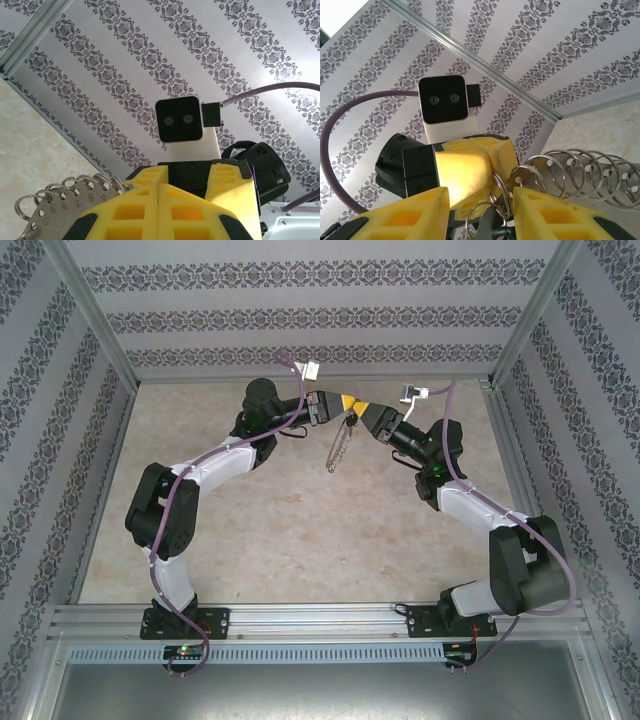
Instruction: Put the keys on the keyring
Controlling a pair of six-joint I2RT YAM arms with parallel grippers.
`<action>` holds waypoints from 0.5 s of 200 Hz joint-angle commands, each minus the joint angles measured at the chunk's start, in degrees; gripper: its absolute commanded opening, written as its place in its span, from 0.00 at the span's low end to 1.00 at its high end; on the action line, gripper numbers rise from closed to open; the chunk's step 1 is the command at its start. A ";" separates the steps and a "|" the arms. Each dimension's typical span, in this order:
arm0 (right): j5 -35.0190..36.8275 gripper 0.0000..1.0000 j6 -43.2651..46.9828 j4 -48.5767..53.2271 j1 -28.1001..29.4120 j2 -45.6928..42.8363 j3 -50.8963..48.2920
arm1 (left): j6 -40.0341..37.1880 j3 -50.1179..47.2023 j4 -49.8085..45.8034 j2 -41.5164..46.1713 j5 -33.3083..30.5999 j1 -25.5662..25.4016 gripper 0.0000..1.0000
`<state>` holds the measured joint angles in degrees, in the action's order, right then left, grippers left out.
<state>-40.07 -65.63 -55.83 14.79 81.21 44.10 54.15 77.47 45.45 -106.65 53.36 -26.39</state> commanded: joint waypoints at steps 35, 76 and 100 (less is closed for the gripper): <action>-1.10 0.25 0.85 -2.26 0.89 0.94 2.52 | -1.68 1.89 3.33 2.15 0.91 -1.30 0.00; -1.15 0.00 1.17 -2.09 0.41 0.97 2.59 | -1.33 1.81 3.60 2.08 0.56 -1.54 0.00; -2.69 0.00 1.86 -0.97 -1.10 0.71 2.52 | -3.09 1.89 0.29 2.79 -0.16 -1.33 0.00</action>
<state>-40.01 -65.17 -55.51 14.57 82.15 44.51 53.93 77.52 45.60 -106.61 52.66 -26.63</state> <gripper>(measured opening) 0.068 0.053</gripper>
